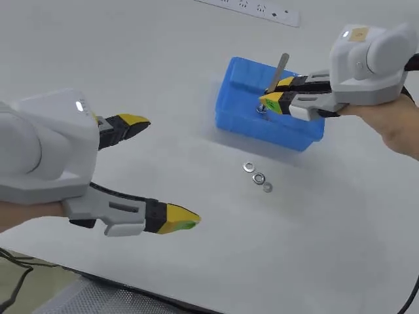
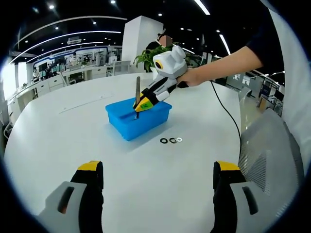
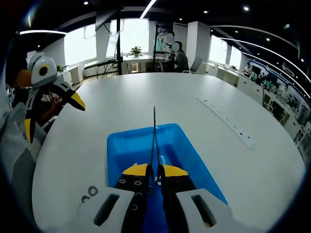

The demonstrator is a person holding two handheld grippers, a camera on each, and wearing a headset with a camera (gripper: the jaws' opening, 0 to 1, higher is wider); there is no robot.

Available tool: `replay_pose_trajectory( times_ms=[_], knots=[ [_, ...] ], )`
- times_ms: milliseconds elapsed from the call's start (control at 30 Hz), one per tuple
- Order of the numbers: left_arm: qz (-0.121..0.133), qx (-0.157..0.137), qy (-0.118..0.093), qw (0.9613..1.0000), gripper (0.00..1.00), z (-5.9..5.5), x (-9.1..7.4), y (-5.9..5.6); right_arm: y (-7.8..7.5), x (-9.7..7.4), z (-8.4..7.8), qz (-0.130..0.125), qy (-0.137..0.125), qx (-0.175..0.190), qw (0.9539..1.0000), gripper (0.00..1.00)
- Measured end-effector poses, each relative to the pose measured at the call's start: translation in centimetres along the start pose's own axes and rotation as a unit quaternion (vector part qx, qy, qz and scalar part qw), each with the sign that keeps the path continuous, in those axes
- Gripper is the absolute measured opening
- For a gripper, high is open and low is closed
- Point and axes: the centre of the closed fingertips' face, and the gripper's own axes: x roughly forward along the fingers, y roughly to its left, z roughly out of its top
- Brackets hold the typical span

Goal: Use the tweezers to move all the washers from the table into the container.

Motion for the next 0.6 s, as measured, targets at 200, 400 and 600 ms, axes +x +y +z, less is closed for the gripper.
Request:
replay_pose_trajectory(
  times_ms=[200, 400, 600],
  knots=[
    [-0.003, 0.001, 0.002, 1.0000, 0.99, 0.0, 0.1, -0.3, 0.2, -0.3, 0.0, 0.003, -0.004, 0.013, 0.9999, 0.10],
    [0.000, 0.000, 0.002, 1.0000, 0.99, 0.1, 0.0, -0.2, 0.5, -0.7, 0.4, 0.004, -0.011, 0.004, 0.9999, 0.08],
    [-0.002, 0.001, -0.001, 1.0000, 0.98, 0.5, 0.0, -0.2, 0.9, -1.1, 1.2, 0.006, -0.017, -0.003, 0.9998, 0.08]
  ],
)
